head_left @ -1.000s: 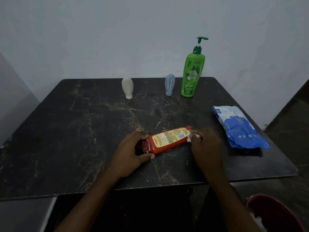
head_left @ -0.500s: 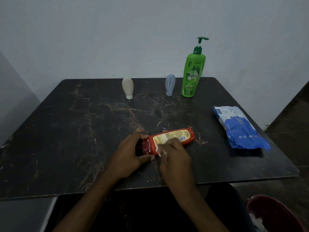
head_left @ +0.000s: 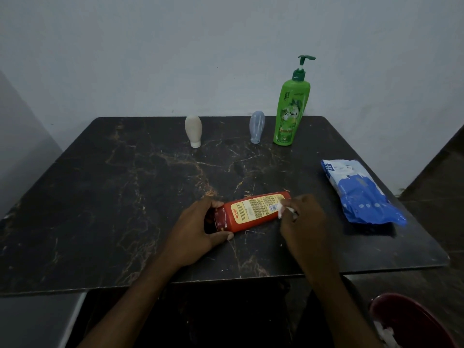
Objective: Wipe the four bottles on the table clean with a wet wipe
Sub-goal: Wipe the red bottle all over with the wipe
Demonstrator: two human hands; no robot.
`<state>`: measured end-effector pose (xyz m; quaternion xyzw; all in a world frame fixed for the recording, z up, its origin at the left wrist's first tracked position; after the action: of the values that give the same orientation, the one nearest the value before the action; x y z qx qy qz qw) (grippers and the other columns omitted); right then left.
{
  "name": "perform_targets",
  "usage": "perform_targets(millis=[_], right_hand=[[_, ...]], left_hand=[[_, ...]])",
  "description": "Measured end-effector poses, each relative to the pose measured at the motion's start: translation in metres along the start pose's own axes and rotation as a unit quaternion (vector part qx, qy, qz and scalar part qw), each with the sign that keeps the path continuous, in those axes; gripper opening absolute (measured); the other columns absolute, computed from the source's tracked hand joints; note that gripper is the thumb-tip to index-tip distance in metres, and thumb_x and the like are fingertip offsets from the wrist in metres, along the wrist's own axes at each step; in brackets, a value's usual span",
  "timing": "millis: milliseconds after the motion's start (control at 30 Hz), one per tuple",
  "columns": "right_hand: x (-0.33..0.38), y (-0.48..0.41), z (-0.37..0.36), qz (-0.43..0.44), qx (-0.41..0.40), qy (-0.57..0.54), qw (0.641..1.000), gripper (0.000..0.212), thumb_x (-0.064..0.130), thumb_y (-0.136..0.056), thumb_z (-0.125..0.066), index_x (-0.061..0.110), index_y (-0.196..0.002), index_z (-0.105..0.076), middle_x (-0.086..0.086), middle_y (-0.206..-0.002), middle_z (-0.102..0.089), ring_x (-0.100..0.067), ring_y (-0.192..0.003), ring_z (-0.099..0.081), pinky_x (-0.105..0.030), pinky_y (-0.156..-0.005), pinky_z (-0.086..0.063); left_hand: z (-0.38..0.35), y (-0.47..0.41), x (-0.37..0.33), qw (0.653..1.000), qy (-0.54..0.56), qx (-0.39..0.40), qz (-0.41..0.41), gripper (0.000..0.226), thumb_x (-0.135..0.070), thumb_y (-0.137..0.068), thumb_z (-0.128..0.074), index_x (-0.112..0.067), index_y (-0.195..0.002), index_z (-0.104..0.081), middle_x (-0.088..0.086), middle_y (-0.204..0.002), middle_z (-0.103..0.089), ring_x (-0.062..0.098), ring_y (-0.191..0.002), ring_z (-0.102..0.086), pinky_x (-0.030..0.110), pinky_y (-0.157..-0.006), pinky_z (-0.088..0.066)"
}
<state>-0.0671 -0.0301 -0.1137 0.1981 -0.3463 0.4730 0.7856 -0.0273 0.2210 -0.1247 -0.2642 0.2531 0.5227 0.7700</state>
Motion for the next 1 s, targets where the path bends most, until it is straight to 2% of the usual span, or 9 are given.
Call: perform_targets(millis=[100, 200, 367, 467, 567, 667, 800, 933, 1000], right_hand=[[0.029, 0.021, -0.016, 0.045, 0.024, 0.041, 0.998, 0.03, 0.02, -0.098, -0.056, 0.02, -0.128, -0.06, 0.003, -0.136, -0.051, -0.007, -0.108, -0.055, -0.012, -0.075, -0.043], [0.053, 0.042, -0.025, 0.149, 0.004, 0.045, 0.988, 0.031, 0.017, -0.098, -0.056, 0.016, -0.128, -0.064, 0.005, -0.135, -0.05, -0.009, -0.115, -0.055, -0.015, -0.09, -0.045], [0.047, 0.038, -0.027, 0.142, 0.011, 0.023, 0.99, 0.025, 0.022, -0.096, -0.061, 0.02, -0.121, -0.066, 0.007, -0.129, -0.056, 0.0, -0.106, -0.052, -0.007, -0.074, -0.038], [0.033, 0.023, -0.016, 0.088, -0.003, 0.008, 0.996, 0.024, 0.021, -0.095, -0.062, 0.021, -0.119, -0.066, 0.002, -0.13, -0.058, -0.008, -0.111, -0.057, -0.014, -0.08, -0.046], [0.029, 0.016, -0.01, 0.057, 0.001, 0.016, 0.998, 0.026, 0.022, -0.096, -0.061, 0.021, -0.122, -0.065, -0.001, -0.134, -0.056, -0.013, -0.116, -0.057, -0.022, -0.087, -0.046], [0.039, 0.025, -0.012, 0.081, -0.014, 0.027, 0.996, 0.026, 0.024, -0.096, -0.06, 0.019, -0.121, -0.065, 0.0, -0.134, -0.056, -0.011, -0.114, -0.057, -0.018, -0.085, -0.045], [0.069, 0.051, -0.034, 0.18, 0.005, 0.025, 0.983, 0.021, 0.021, -0.099, -0.055, 0.017, -0.115, -0.068, 0.005, -0.126, -0.056, -0.001, -0.099, -0.05, -0.006, -0.077, -0.034], [0.084, 0.066, -0.046, 0.22, 0.022, 0.034, 0.975, 0.022, 0.021, -0.099, -0.054, 0.015, -0.116, -0.068, 0.005, -0.127, -0.054, -0.007, -0.106, -0.054, -0.012, -0.087, -0.035], [0.08, 0.064, -0.045, 0.216, 0.027, 0.024, 0.976, 0.023, 0.021, -0.099, -0.055, 0.017, -0.117, -0.068, 0.008, -0.127, -0.053, -0.001, -0.103, -0.049, -0.007, -0.086, -0.039]], left_hand=[[-0.001, -0.001, 0.0, 1.0, 0.002, 0.007, 0.006, 0.071, -0.051, -0.071, -0.086, -0.037, -0.131, -0.051, -0.014, -0.131, -0.057, 0.007, -0.115, -0.057, 0.035, -0.097, -0.054], [0.003, 0.001, -0.002, 1.0, 0.011, -0.005, 0.006, 0.068, -0.046, -0.07, -0.088, -0.037, -0.128, -0.052, -0.014, -0.129, -0.058, 0.005, -0.113, -0.058, 0.03, -0.096, -0.054], [0.003, 0.002, -0.004, 1.0, 0.022, -0.01, -0.001, 0.064, -0.043, -0.071, -0.089, -0.035, -0.124, -0.054, -0.015, -0.126, -0.059, 0.0, -0.108, -0.058, 0.024, -0.091, -0.054], [0.001, 0.002, -0.003, 1.0, 0.02, 0.001, 0.005, 0.066, -0.045, -0.071, -0.088, -0.036, -0.126, -0.053, -0.015, -0.127, -0.058, 0.005, -0.111, -0.059, 0.031, -0.094, -0.055], [0.001, 0.001, -0.003, 1.0, 0.021, 0.007, 0.011, 0.066, -0.044, -0.072, -0.087, -0.034, -0.128, -0.052, -0.013, -0.129, -0.058, 0.006, -0.112, -0.058, 0.034, -0.095, -0.055], [0.003, 0.001, -0.005, 1.0, 0.023, 0.005, 0.012, 0.066, -0.042, -0.072, -0.088, -0.034, -0.127, -0.053, -0.012, -0.129, -0.058, 0.005, -0.111, -0.058, 0.033, -0.095, -0.055], [0.005, 0.002, -0.007, 0.999, 0.034, -0.008, 0.005, 0.064, -0.045, -0.068, -0.088, -0.037, -0.122, -0.054, -0.015, -0.124, -0.061, 0.005, -0.108, -0.061, 0.036, -0.092, -0.057], [0.005, 0.002, -0.006, 0.999, 0.037, -0.012, -0.005, 0.064, -0.051, -0.065, -0.084, -0.035, -0.12, -0.057, -0.014, -0.118, -0.064, 0.007, -0.104, -0.064, 0.039, -0.09, -0.057], [0.004, 0.002, -0.006, 0.999, 0.033, -0.012, -0.006, 0.065, -0.047, -0.067, -0.087, -0.034, -0.122, -0.057, -0.014, -0.119, -0.063, 0.007, -0.105, -0.063, 0.038, -0.09, -0.057]])
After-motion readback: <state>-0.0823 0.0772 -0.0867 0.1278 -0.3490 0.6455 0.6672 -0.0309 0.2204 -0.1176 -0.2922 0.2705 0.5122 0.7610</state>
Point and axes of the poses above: each hand's wrist, its own y-axis away from the middle knuckle, its own z-axis out of the back of the hand, x = y × z, the point moved 10 cm from there along -y, towards the middle knuckle
